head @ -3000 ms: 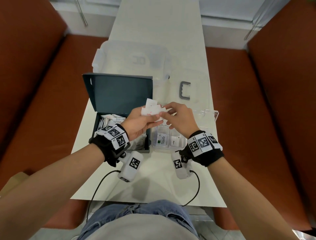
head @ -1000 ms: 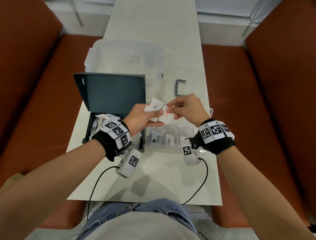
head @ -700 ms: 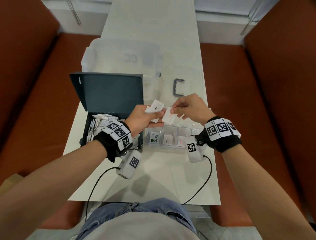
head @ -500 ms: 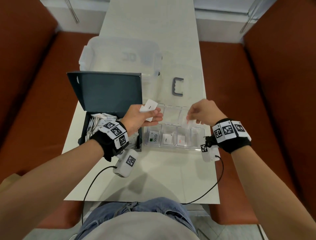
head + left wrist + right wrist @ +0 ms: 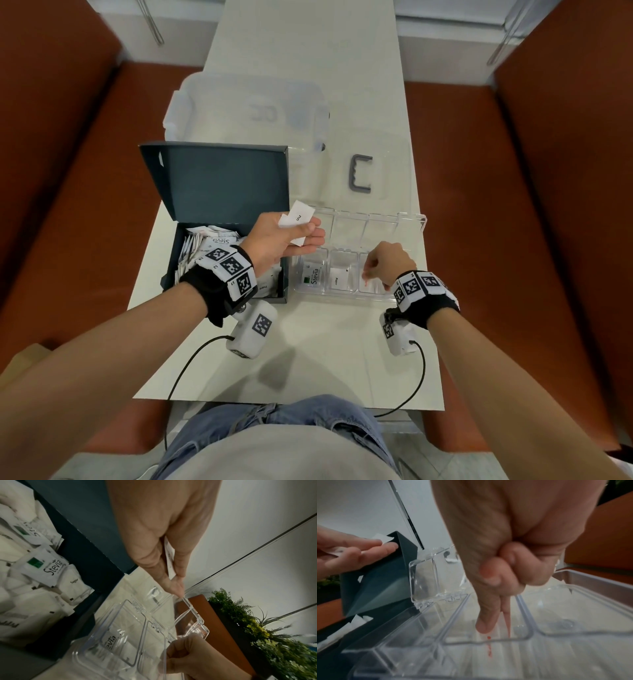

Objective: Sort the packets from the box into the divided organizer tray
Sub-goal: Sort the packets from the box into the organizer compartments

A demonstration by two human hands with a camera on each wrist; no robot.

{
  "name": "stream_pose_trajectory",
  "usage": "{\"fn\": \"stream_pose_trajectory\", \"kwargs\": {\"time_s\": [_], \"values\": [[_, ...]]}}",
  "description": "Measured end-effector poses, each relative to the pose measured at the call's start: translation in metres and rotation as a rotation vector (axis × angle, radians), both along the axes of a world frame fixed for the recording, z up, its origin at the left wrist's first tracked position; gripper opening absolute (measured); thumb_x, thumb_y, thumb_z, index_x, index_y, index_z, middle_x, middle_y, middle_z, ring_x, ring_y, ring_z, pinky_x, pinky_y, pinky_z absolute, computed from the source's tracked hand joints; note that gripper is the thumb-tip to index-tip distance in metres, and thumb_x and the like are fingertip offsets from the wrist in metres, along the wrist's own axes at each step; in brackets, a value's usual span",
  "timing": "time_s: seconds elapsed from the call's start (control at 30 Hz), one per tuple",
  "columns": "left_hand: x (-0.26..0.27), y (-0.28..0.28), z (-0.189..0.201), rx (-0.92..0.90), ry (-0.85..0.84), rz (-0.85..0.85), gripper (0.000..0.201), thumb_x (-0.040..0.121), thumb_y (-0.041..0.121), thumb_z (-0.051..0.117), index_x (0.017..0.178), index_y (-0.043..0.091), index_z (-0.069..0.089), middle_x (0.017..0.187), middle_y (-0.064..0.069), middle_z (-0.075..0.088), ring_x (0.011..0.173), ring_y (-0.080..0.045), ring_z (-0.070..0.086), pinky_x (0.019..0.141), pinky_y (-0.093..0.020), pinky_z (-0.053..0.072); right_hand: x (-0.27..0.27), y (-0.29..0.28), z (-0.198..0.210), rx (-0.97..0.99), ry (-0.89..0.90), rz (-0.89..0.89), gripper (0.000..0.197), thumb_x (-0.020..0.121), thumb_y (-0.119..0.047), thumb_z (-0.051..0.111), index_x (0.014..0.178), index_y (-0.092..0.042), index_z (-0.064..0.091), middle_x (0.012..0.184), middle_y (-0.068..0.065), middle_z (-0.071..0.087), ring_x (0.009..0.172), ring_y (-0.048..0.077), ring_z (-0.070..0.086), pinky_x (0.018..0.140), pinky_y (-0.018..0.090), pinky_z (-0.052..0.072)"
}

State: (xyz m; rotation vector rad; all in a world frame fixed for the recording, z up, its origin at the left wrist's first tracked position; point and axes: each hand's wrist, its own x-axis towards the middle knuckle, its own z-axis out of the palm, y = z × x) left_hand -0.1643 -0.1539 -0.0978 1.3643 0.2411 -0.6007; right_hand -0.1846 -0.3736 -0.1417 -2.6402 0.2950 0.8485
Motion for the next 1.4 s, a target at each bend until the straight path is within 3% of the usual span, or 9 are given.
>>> {"fn": "stream_pose_trajectory", "kwargs": {"time_s": [0.2,0.4,0.5,0.73,0.9,1.03,1.17,1.3,1.4], "values": [[-0.002,0.004,0.002,-0.006,0.013,0.004,0.023,0.091,0.005,0.063,0.112,-0.004,0.063,0.103,-0.021,0.071,0.091,-0.025,0.072,0.071,-0.025,0.058,-0.006,0.006,-0.013,-0.154,-0.074,0.053,0.014,0.084,-0.012,0.068,0.091,-0.021,0.075,0.096,0.005,0.070,0.088,0.028,0.066,0.076,0.032,0.050],[-0.004,0.004,0.003,0.003,0.013,-0.001,0.024,0.092,0.005,0.062,0.113,-0.005,0.063,0.104,-0.021,0.071,0.092,-0.026,0.072,0.073,-0.026,0.059,-0.011,0.002,-0.025,-0.236,-0.078,0.196,0.039,0.089,-0.017,0.066,0.126,-0.027,0.061,0.115,0.007,0.065,0.105,0.031,0.062,0.080,0.034,0.046],[-0.004,0.005,0.004,-0.004,0.018,0.001,0.023,0.092,0.005,0.062,0.112,-0.004,0.064,0.103,-0.020,0.071,0.091,-0.025,0.072,0.072,-0.025,0.059,-0.014,0.002,-0.027,-0.288,-0.087,0.249,0.040,0.089,-0.018,0.066,0.128,-0.023,0.060,0.116,0.008,0.064,0.106,0.031,0.062,0.083,0.036,0.048],[-0.005,0.006,0.007,-0.052,0.094,-0.001,0.031,0.091,0.019,0.065,0.116,0.001,0.063,0.104,-0.016,0.073,0.092,-0.021,0.073,0.066,-0.022,0.057,-0.018,0.005,-0.023,-0.317,-0.109,0.291,0.033,0.090,-0.019,0.064,0.122,-0.025,0.064,0.110,0.007,0.064,0.100,0.030,0.064,0.071,0.032,0.043],[-0.003,0.010,0.012,-0.215,0.270,0.042,0.032,0.100,0.017,0.041,0.121,-0.001,0.057,0.113,-0.021,0.068,0.104,-0.027,0.068,0.078,-0.032,0.060,-0.017,0.005,-0.006,-0.289,-0.082,0.278,0.035,0.091,-0.020,0.062,0.126,-0.026,0.061,0.114,0.008,0.063,0.103,0.030,0.063,0.082,0.036,0.049],[-0.003,0.016,0.016,-0.260,0.298,0.056,0.043,0.091,-0.006,0.027,0.128,-0.009,0.049,0.121,-0.025,0.063,0.109,-0.029,0.065,0.082,-0.034,0.059,-0.008,0.012,0.035,-0.154,-0.223,0.165,0.027,0.095,-0.022,0.053,0.118,-0.026,0.066,0.113,0.004,0.065,0.090,0.027,0.065,0.081,0.036,0.055],[-0.005,0.018,0.017,-0.215,0.201,0.006,0.039,0.094,-0.012,0.028,0.127,-0.011,0.048,0.121,-0.024,0.064,0.110,-0.027,0.065,0.088,-0.033,0.056,0.002,0.035,0.079,0.065,-0.455,0.111,0.025,0.095,-0.025,0.051,0.111,-0.028,0.070,0.105,0.000,0.071,0.064,0.020,0.056,0.074,0.038,0.057],[-0.008,0.021,0.019,-0.192,0.112,-0.078,0.029,0.097,-0.008,0.039,0.121,-0.004,0.056,0.113,-0.017,0.069,0.109,-0.024,0.067,0.089,-0.035,0.056,0.009,0.064,0.094,0.280,-0.567,0.176,0.024,0.094,-0.025,0.054,0.113,-0.026,0.069,0.106,-0.007,0.072,0.082,0.015,0.064,0.086,0.036,0.052],[-0.010,0.024,0.021,-0.159,0.048,-0.131,0.020,0.097,-0.003,0.047,0.112,0.000,0.060,0.103,-0.010,0.073,0.101,-0.022,0.070,0.080,-0.032,0.059,0.012,0.081,0.091,0.368,-0.605,0.219,0.027,0.090,-0.025,0.059,0.115,-0.028,0.067,0.101,-0.006,0.069,0.072,0.008,0.054,0.080,0.034,0.052]]}}
